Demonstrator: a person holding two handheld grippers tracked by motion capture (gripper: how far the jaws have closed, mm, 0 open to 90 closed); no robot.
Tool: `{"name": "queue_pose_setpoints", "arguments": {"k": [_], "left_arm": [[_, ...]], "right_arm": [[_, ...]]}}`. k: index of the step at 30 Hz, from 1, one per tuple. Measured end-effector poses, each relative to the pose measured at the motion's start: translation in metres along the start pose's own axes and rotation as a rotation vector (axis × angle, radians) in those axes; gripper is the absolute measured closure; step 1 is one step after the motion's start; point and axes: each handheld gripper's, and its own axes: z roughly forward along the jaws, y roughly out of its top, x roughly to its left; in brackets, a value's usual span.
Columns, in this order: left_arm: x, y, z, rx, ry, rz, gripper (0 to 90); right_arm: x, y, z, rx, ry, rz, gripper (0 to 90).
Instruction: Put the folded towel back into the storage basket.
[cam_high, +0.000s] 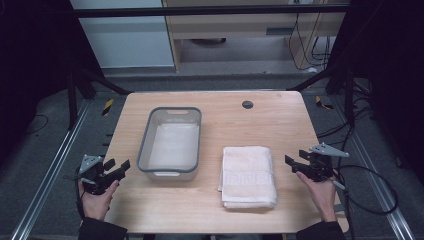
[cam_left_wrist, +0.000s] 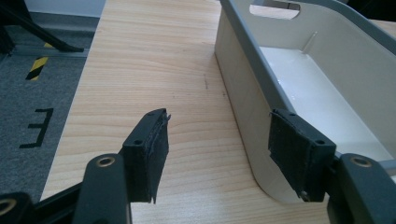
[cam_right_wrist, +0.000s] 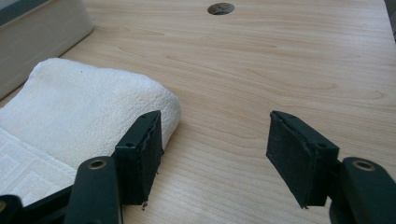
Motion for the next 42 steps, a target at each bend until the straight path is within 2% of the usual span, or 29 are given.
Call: {"name": "queue_pose_setpoints", "arguments": {"k": [6, 10, 13, 22, 27, 28, 29, 30, 31, 32, 33, 34, 35, 42], "left_arm": [[-0.006, 0.01, -0.006, -0.034, -0.037, 0.003, 36.5], [-0.012, 0.015, -0.007, -0.03, -0.051, 0.021, 35.7], [-0.018, 0.023, -0.009, -0.037, -0.061, 0.037, 35.2], [-0.035, 0.033, -0.006, -0.028, -0.105, 0.06, 33.6], [-0.06, 0.043, -0.004, -0.035, -0.158, 0.098, 32.7], [-0.06, 0.043, -0.004, -0.035, -0.158, 0.098, 32.4], [-0.069, 0.045, -0.003, -0.036, -0.174, 0.108, 32.1], [-0.069, 0.045, -0.003, -0.036, -0.174, 0.108, 32.0], [-0.078, 0.047, -0.001, -0.037, -0.192, 0.116, 31.9], [-0.078, 0.047, -0.001, -0.037, -0.192, 0.116, 31.7], [-0.089, 0.049, 0.0, -0.036, -0.211, 0.129, 31.5], [-0.089, 0.049, 0.0, -0.036, -0.211, 0.129, 31.4], [-0.098, 0.051, 0.002, -0.031, -0.224, 0.143, 31.4], [-0.133, 0.051, 0.008, -0.017, -0.276, 0.193, 30.5]], "right_arm": [[-0.001, 0.007, -0.005, -0.019, 0.017, -0.003, 35.8], [-0.003, 0.009, -0.008, -0.025, 0.025, 0.008, 35.8], [-0.007, 0.016, -0.015, -0.055, 0.053, 0.04, 35.5], [-0.004, 0.032, -0.019, -0.075, 0.072, 0.03, 32.9], [0.004, 0.043, -0.014, -0.073, 0.098, 0.014, 31.4], [0.004, 0.043, -0.014, -0.073, 0.098, 0.014, 31.4], [0.007, 0.046, -0.011, -0.068, 0.106, 0.013, 31.0], [0.007, 0.046, -0.011, -0.068, 0.106, 0.013, 31.0], [0.009, 0.048, -0.008, -0.059, 0.108, 0.008, 30.8], [0.009, 0.048, -0.008, -0.059, 0.108, 0.008, 30.8], [0.012, 0.049, -0.006, -0.054, 0.117, 0.006, 30.6], [0.012, 0.049, -0.005, -0.05, 0.118, 0.001, 30.5], [0.012, 0.049, -0.005, -0.05, 0.118, 0.001, 30.5], [0.016, 0.048, 0.001, -0.029, 0.13, 0.002, 30.0]]}}
